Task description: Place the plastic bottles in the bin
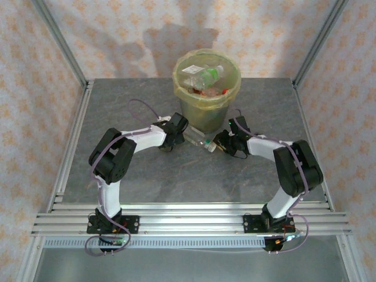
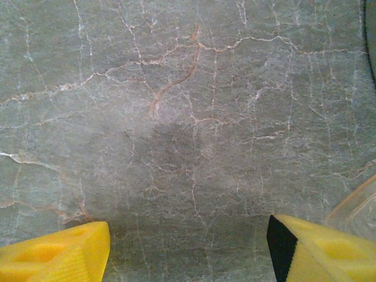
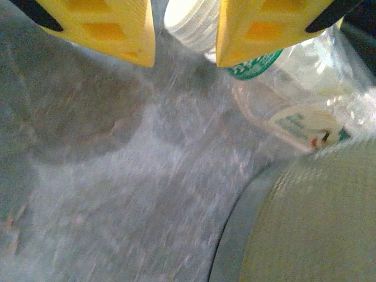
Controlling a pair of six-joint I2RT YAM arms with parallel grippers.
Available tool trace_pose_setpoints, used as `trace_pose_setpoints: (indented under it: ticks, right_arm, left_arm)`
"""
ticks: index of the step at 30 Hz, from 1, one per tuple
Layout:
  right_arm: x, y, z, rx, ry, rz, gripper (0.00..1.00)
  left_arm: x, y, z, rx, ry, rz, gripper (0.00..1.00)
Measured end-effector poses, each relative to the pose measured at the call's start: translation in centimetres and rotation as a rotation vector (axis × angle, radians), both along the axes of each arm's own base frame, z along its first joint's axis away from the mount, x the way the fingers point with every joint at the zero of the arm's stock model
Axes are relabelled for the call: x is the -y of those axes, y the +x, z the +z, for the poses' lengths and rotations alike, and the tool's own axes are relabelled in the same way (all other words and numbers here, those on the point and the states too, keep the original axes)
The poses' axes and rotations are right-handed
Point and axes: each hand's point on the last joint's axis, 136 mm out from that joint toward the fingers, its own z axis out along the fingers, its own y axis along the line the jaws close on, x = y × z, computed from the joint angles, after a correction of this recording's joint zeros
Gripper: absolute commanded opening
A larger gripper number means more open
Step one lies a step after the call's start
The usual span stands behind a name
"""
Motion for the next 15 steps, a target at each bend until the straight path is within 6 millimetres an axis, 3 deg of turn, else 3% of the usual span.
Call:
trace_pose_setpoints:
  ticks: [7,15]
  right_arm:
    - [-1.5,-3.5,1.2,0.023,-0.013,0.044,0.37]
    - [-3.1,-5.9,0.1,0.002,-0.068,0.106,0.37]
  left_arm:
    - [0.0,0.0,0.0,0.001,-0.001,0.001,0.72]
    - [0.0,0.0,-0.1,0.000,-0.001,0.001,0.73]
